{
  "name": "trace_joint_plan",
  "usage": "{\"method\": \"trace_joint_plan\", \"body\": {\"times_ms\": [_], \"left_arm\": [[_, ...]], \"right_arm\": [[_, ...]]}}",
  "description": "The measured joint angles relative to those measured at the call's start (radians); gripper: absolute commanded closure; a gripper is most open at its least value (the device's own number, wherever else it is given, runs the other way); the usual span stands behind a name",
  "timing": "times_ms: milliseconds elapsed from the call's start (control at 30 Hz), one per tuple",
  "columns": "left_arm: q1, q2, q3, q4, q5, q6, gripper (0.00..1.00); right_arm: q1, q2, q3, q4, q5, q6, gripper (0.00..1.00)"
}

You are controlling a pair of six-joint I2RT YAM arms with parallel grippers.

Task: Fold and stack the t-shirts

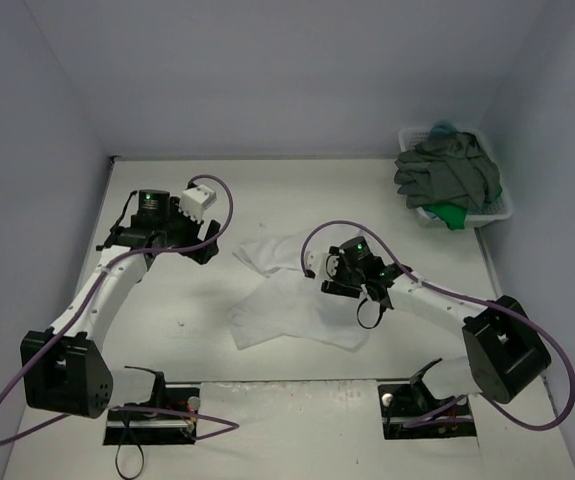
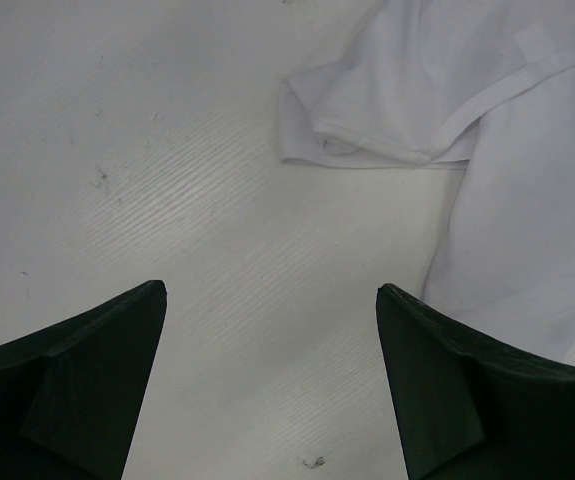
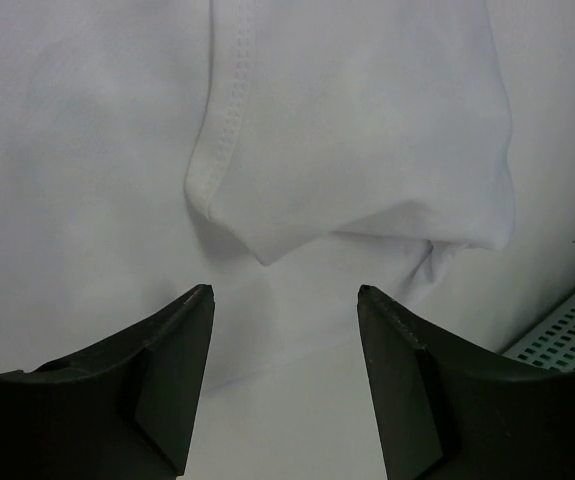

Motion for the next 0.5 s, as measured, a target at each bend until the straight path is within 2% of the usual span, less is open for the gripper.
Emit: {"method": "trace_joint_plan", "body": {"times_ms": [400, 500], "left_arm": [[0.0, -0.001, -0.011, 0.004, -0.015, 0.0, 0.2], [0.0, -0.001, -0.011, 0.005, -0.015, 0.0, 0.2]], "right_arm": [[0.026, 0.113, -0.005, 0.106, -0.01, 0.008, 0.47], [0.027, 0.139, -0.005, 0.128, -0.01, 0.012, 0.67]]}}
